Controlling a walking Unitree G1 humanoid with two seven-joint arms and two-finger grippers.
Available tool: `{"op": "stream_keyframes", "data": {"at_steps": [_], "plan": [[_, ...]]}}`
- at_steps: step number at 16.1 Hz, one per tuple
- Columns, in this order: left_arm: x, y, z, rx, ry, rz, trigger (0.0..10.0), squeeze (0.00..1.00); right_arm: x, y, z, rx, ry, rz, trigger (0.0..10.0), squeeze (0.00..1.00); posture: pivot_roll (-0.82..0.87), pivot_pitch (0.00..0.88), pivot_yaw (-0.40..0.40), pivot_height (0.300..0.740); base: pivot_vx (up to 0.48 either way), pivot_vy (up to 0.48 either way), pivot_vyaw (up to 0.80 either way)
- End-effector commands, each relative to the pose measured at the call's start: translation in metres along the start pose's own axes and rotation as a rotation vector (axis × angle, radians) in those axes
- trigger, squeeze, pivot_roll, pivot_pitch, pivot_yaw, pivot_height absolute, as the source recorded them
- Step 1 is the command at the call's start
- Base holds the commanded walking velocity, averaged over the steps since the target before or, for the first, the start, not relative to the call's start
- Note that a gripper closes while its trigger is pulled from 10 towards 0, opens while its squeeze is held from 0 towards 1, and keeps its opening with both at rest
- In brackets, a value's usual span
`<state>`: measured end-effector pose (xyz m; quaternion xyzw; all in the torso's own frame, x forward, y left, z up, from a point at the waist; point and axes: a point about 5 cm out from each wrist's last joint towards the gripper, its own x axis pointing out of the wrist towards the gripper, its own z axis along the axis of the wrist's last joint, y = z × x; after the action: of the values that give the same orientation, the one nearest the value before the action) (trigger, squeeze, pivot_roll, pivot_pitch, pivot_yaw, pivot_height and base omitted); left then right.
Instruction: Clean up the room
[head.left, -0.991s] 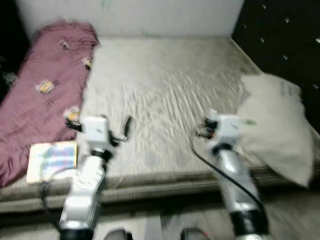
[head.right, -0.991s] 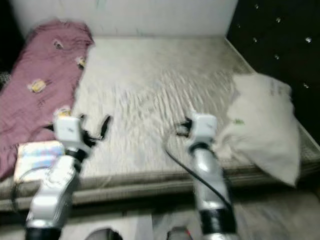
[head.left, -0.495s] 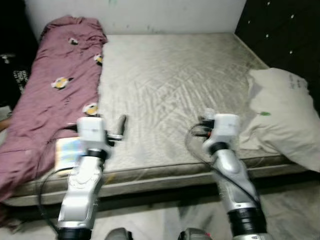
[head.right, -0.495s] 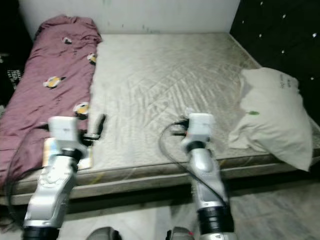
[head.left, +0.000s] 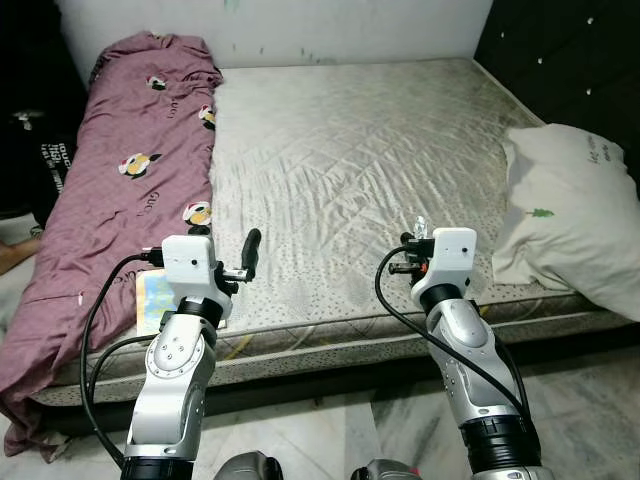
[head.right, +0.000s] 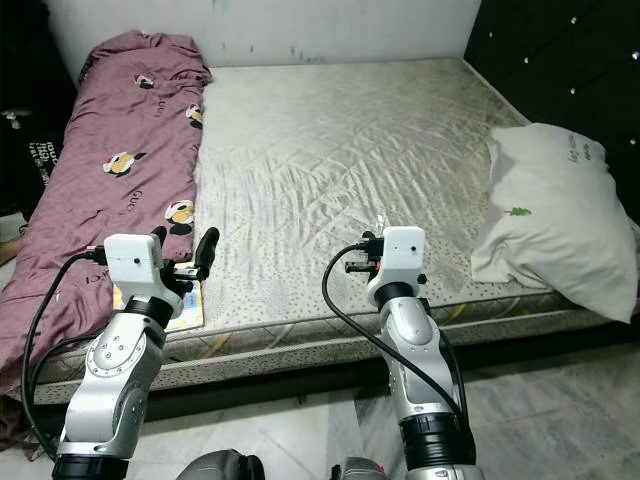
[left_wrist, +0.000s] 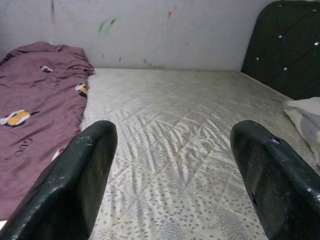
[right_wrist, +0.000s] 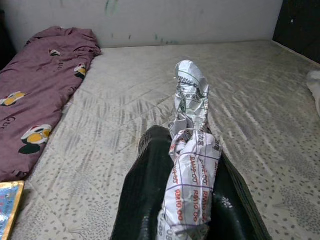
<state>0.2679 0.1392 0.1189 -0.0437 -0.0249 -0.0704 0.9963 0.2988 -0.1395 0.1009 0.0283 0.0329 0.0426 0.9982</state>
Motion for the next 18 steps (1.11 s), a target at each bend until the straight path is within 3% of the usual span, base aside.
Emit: {"op": "stream_keyframes", "data": {"at_steps": [1, 13, 18], "plan": [[0.0004, -0.0013, 0.0032, 0.005, -0.018, -0.014, 10.0, 0.00, 0.0012, -0.0020, 0.0015, -0.003, 0.000, -0.005, 10.0, 0.00, -0.04, 0.048, -0.003, 0.740, 0.247, 0.000, 0.00], [0.0003, -0.0005, 0.0028, 0.015, -0.016, -0.017, 10.0, 0.00, 0.0020, -0.0008, 0.0007, -0.006, 0.001, 0.002, 10.0, 0.00, -0.04, 0.042, -0.002, 0.740, 0.311, 0.000, 0.00], [0.0010, 0.0023, 0.0021, 0.019, -0.011, 0.015, 10.0, 0.00, 0.0027, -0.0008, 0.0005, -0.004, 0.002, 0.001, 10.0, 0.00, -0.04, 0.048, 0.000, 0.740, 0.160, 0.000, 0.00]]}}
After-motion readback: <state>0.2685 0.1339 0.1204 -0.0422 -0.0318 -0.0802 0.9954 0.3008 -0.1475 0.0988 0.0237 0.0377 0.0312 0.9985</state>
